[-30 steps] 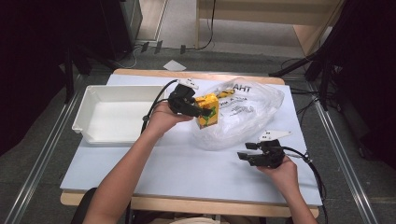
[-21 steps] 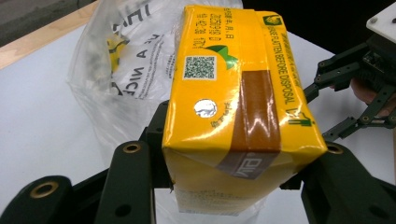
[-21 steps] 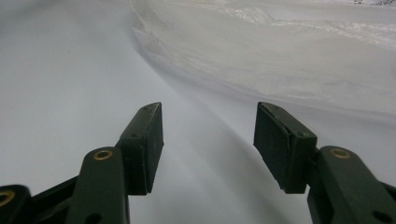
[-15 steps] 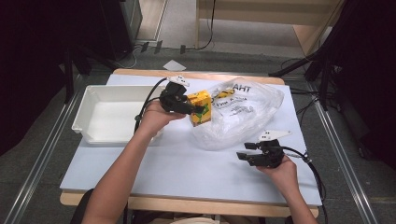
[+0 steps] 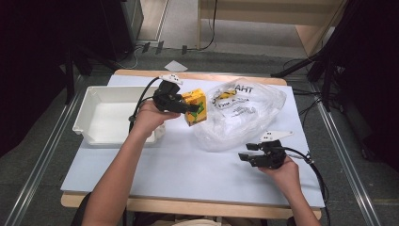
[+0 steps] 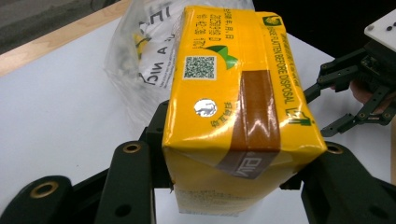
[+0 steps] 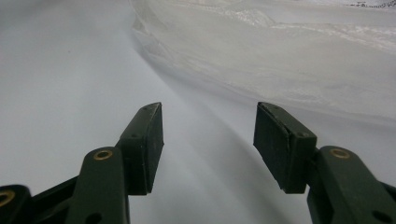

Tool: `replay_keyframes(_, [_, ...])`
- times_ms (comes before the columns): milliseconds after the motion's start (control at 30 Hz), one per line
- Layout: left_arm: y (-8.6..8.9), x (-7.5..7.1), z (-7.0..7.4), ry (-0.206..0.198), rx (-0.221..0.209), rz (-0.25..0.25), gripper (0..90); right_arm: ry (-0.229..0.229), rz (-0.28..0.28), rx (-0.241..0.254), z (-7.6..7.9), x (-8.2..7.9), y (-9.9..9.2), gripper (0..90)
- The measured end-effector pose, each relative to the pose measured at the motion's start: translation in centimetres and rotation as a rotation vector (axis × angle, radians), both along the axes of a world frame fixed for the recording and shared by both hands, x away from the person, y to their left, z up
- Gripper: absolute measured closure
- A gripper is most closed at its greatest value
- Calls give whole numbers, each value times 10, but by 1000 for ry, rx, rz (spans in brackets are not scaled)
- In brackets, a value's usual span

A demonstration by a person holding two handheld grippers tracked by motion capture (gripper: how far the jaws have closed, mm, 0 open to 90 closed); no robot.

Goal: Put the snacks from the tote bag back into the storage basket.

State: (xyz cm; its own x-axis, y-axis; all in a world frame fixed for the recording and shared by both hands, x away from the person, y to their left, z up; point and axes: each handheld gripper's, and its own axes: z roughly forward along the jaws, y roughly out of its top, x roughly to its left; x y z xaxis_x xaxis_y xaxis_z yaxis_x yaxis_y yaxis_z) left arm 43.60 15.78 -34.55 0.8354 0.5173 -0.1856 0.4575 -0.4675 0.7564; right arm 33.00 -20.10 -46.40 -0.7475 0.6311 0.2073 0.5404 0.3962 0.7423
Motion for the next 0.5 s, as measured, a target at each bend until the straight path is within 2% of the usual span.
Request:
replay_keyframes(300, [15, -1, 6, -21, 17, 36, 528, -5, 3, 4, 0, 1, 0, 437])
replay_keyframes(500, [29, -2, 11, -18, 6, 60, 528, -1, 7, 6, 0, 1, 1, 437])
